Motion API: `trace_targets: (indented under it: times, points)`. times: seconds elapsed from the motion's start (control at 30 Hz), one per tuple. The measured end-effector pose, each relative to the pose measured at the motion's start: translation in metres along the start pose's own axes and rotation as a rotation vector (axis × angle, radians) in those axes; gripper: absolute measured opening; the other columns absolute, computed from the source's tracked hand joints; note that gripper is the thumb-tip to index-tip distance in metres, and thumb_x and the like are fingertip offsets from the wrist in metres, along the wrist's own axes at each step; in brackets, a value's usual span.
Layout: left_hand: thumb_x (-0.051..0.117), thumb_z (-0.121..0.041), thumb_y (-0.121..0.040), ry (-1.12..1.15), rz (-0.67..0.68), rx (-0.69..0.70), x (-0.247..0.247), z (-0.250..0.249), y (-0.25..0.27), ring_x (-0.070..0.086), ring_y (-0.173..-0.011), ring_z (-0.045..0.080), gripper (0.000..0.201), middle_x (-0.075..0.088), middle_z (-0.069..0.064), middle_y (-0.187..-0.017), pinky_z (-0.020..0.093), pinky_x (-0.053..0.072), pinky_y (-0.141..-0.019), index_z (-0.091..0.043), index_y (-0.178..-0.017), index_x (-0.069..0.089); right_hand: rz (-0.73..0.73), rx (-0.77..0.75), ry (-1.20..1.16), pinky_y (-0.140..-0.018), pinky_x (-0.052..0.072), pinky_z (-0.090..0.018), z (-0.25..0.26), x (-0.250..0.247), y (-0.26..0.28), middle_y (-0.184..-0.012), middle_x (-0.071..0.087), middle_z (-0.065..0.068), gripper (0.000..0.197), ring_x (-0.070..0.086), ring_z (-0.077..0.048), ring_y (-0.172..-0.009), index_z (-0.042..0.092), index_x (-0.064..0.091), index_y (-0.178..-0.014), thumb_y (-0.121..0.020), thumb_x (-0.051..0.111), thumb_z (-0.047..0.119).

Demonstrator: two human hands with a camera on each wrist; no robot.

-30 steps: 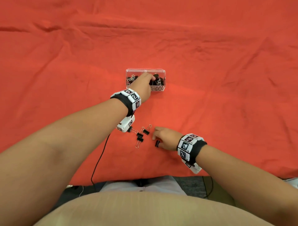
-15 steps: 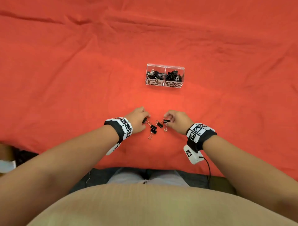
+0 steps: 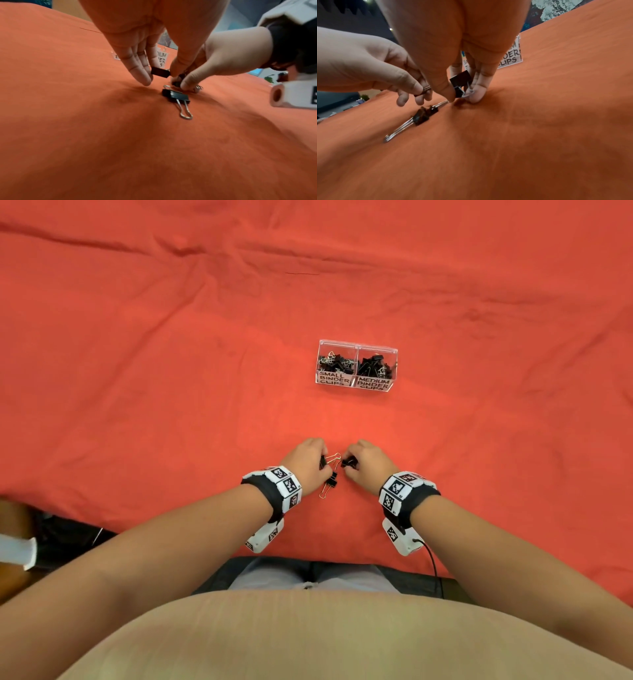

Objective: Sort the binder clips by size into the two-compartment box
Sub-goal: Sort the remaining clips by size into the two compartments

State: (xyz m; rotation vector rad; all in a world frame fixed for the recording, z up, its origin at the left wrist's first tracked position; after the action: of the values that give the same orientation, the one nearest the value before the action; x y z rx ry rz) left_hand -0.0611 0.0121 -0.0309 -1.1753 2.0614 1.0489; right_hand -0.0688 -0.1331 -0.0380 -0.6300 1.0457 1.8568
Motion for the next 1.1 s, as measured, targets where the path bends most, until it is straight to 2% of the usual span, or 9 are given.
trace_targets:
  times: [0.17,0.27,0.33,0.4,0.57,0.7,0.8,0.97,1.1]
  points:
    - [0.055,-0.023,-0.086,-0.106,0.072,-0.012,0.013,-0.015,-0.001,0.055,-0.105,0.031,0.027,0.055,0.011,-0.115,0.04,0.048,-0.085,-0.01,-0.109,0.049,-0.185,0.099,-0.19,-0.08,0.047,-0.024,-0.011,-0.033,-0.005,-0.097,0.067,-0.011,0.019,0.058,-0.017,-0.078,0.008,0.069,-0.1,-0.082,0.063,0.01]
    - [0.055,-0.024,-0.09,-0.209,0.113,0.061,0.018,-0.02,-0.001,0.052,-0.11,0.032,0.03,0.051,0.013,-0.118,0.043,0.047,-0.088,-0.006,-0.112,0.047,-0.268,0.199,-0.349,-0.053,0.045,-0.012,-0.019,-0.068,-0.014,-0.084,0.07,-0.007,0.014,0.057,-0.002,-0.055,0.01,0.069,-0.098,-0.088,0.06,0.012]
    - [0.055,-0.024,-0.091,-0.257,0.143,0.094,0.019,-0.022,-0.002,0.051,-0.111,0.033,0.03,0.049,0.013,-0.118,0.043,0.047,-0.086,-0.005,-0.112,0.046,-0.319,0.231,-0.387,-0.047,0.042,-0.019,-0.022,-0.096,-0.025,-0.07,0.064,0.002,0.012,0.053,-0.005,-0.05,0.014,0.067,-0.098,-0.091,0.057,0.014]
    - [0.055,-0.022,-0.09,-0.284,0.166,0.098,0.018,-0.022,-0.004,0.051,-0.11,0.034,0.028,0.049,0.014,-0.117,0.044,0.047,-0.085,-0.005,-0.111,0.046,-0.356,0.221,-0.371,-0.052,0.041,-0.022,-0.02,-0.122,-0.04,-0.073,0.063,0.003,0.014,0.056,-0.008,-0.056,0.014,0.065,-0.103,-0.092,0.056,0.016]
    - [0.057,-0.012,-0.082,-0.232,0.209,0.077,0.013,-0.022,-0.011,0.053,-0.105,0.035,0.033,0.049,0.016,-0.114,0.042,0.048,-0.084,-0.003,-0.113,0.05,-0.313,0.198,-0.03,-0.069,0.043,-0.024,-0.008,-0.162,-0.085,-0.111,0.067,-0.012,0.023,0.058,-0.02,-0.082,0.012,0.066,-0.112,-0.093,0.053,0.011]
    - [0.058,-0.006,-0.081,-0.154,0.212,0.078,0.01,-0.02,-0.017,0.052,-0.11,0.032,0.034,0.053,0.015,-0.115,0.038,0.048,-0.089,-0.006,-0.115,0.056,-0.131,0.215,0.125,-0.085,0.048,-0.031,-0.006,-0.16,-0.113,-0.125,0.059,-0.014,0.033,0.06,-0.03,-0.108,0.017,0.065,-0.114,-0.089,0.051,0.002]
    - [0.055,-0.002,-0.081,-0.128,0.208,0.103,0.009,-0.022,-0.018,0.052,-0.114,0.028,0.034,0.06,0.012,-0.117,0.033,0.044,-0.094,-0.008,-0.115,0.059,-0.189,0.209,0.115,-0.095,0.048,-0.034,-0.011,-0.152,-0.121,-0.131,0.051,-0.014,0.043,0.053,-0.031,-0.119,0.019,0.065,-0.113,-0.083,0.052,-0.008]
    - [0.058,0.0,-0.08,-0.033,0.164,0.049,0.002,-0.018,-0.022,0.058,-0.106,0.026,0.035,0.064,0.01,-0.112,0.027,0.045,-0.083,-0.012,-0.113,0.062,-0.37,0.113,0.019,-0.089,0.046,-0.03,-0.012,-0.143,-0.109,-0.118,0.054,-0.01,0.038,0.053,-0.027,-0.113,0.014,0.062,-0.109,-0.083,0.045,-0.009]
    - [0.066,0.0,-0.077,0.073,0.101,-0.033,-0.01,-0.011,-0.033,0.063,-0.086,0.023,0.031,0.065,0.007,-0.094,0.027,0.05,-0.076,-0.016,-0.104,0.066,-0.433,0.034,-0.066,-0.074,0.044,-0.026,0.002,-0.136,-0.074,-0.102,0.061,-0.006,0.022,0.054,-0.015,-0.083,0.013,0.065,-0.095,-0.086,0.047,0.003]
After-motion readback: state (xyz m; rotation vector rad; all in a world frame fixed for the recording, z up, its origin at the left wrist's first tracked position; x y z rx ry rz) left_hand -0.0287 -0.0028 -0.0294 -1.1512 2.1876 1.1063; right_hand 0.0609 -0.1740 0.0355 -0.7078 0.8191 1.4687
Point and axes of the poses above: each hand's wrist, its own y-axis away from the middle knuckle, its own x-axis out of the palm, z = x × y, the point moved 4 cm from there along -y, towards the middle knuckle
